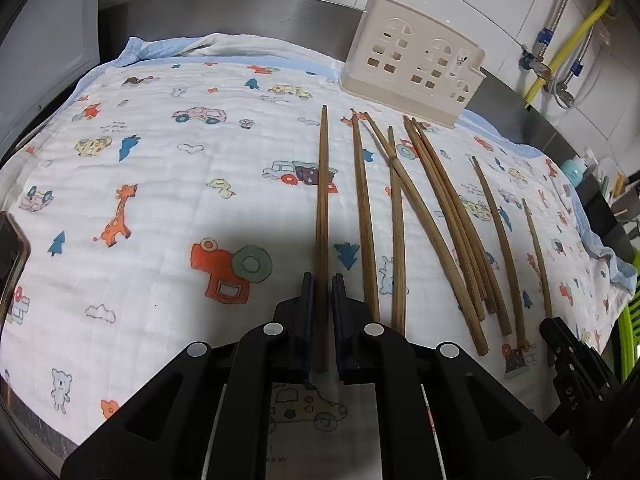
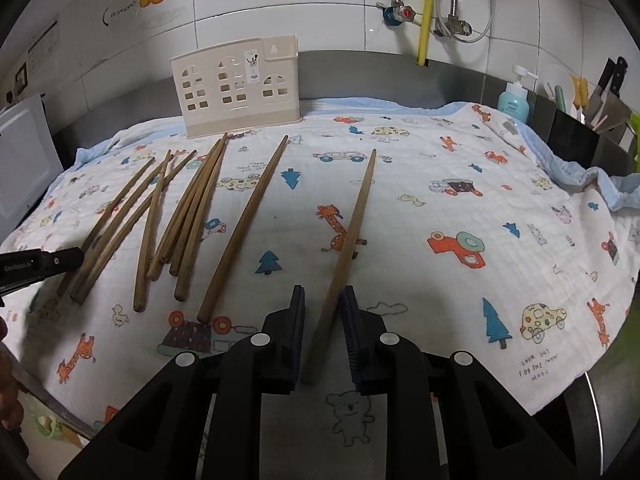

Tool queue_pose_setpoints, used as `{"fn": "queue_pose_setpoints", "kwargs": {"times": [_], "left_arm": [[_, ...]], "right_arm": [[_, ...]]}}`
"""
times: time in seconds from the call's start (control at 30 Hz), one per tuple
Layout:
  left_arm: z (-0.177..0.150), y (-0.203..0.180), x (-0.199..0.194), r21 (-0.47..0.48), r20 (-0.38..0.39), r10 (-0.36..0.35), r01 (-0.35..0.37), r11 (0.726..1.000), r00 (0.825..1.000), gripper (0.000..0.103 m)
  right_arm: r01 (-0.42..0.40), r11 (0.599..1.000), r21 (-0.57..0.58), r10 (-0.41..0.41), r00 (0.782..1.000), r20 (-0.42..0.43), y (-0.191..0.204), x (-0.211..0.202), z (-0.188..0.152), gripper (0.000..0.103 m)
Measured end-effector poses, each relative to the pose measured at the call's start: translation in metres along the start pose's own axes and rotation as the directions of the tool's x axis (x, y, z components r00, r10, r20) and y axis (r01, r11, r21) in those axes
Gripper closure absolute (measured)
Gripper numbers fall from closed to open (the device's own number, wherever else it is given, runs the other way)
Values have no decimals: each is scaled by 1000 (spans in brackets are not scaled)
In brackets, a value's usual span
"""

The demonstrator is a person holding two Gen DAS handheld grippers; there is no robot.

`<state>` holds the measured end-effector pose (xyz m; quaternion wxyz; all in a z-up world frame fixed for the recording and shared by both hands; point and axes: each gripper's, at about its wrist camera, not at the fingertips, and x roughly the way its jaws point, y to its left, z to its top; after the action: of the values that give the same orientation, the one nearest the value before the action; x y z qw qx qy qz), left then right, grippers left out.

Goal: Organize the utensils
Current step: 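Lift the chopstick with the left tool and carry it over the cream holder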

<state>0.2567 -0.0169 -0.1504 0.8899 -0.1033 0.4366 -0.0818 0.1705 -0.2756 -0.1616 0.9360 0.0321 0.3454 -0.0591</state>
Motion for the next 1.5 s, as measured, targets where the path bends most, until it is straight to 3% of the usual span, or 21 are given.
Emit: {"fn": "queue_pose_setpoints", "kwargs": {"times": [0.3, 0.5, 0.63, 0.87, 1.03, 1.23, 1.5], "left_arm": [[4, -9, 4, 60, 2, 35, -35, 998, 999, 96], [7, -15, -4, 118, 15, 50, -51, 992, 999, 97], [16, -21, -39, 152, 99, 13, -28, 988, 995, 97], [37, -34, -88, 240, 230, -66, 9, 971, 971, 97], [57, -42, -102, 298, 251, -104, 25, 954, 963, 97], [92, -50, -107, 329, 242, -122, 36, 943, 963, 97], [146, -80, -111, 398, 288, -145, 19, 917, 947, 97]], "right_arm": [[-10, 1000, 6, 10, 1000, -4, -11, -6, 2, 96], [-8, 999, -33, 10, 998, 64, -14, -36, 13, 96], [-25, 997, -69, 34, 990, 134, -21, -62, 37, 96], [-113, 973, -202, 160, 959, 234, -18, -101, 111, 96], [-185, 941, -283, 244, 950, 192, -8, -100, 167, 96], [-248, 926, -286, 295, 946, 133, -5, -83, 225, 96], [-223, 937, -268, 276, 944, 180, -2, -71, 305, 96]]}}
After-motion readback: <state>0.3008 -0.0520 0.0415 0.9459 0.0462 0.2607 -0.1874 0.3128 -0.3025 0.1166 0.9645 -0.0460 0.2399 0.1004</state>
